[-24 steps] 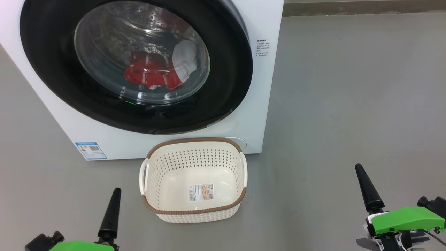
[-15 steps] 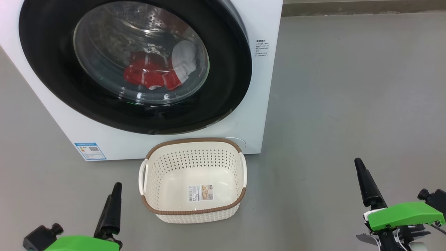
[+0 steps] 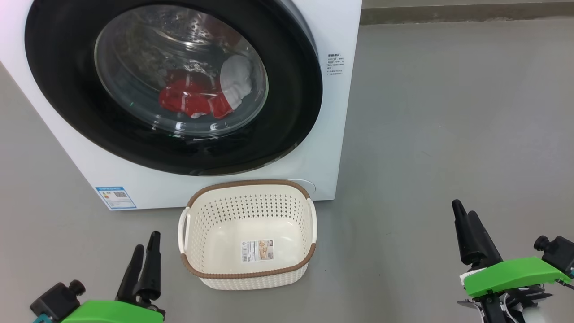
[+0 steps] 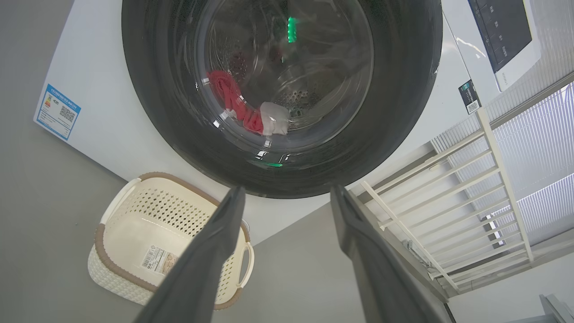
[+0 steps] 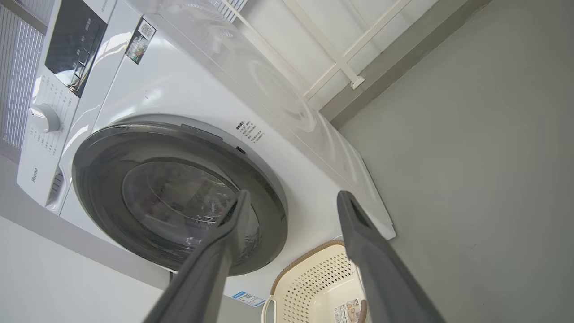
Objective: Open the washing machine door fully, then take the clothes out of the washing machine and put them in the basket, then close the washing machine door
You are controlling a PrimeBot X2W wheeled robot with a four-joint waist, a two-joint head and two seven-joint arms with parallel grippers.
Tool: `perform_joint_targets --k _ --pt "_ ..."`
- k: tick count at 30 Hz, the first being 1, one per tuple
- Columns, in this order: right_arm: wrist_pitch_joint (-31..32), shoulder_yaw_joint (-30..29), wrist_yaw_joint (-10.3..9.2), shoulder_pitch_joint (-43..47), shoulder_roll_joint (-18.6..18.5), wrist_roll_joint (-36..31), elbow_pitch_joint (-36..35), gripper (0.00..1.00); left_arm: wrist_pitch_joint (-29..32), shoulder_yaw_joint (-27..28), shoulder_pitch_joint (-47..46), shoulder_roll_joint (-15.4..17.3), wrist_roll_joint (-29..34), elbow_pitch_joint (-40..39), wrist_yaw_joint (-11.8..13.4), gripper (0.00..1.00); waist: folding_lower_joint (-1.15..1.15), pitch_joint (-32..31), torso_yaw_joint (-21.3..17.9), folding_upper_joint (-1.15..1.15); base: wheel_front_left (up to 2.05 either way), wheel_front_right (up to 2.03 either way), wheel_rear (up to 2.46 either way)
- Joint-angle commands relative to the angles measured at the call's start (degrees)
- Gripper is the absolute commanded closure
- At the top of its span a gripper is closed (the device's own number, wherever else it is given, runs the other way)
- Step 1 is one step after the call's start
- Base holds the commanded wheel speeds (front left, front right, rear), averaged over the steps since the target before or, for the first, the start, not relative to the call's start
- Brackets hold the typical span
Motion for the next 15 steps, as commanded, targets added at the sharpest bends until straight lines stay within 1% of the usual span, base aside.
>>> perform_joint_targets --k 1,15 --pt "-0.8 1.1 -0.02 -3.3 -0.8 -2.5 -1.9 0.0 -1.0 0.8 -3.1 0.9 2.6 -1.9 -0.2 0.0 0.0 -0.1 0.0 0.0 0.0 0.0 0.0" --pt "-3.0 2.1 -0.03 -4.0 -1.0 -11.5 -2.0 0.0 -3.2 1.4 -3.9 0.9 13.9 -2.1 -0.3 0.0 0.0 -0.4 -0.2 0.0 0.0 0.0 0.0"
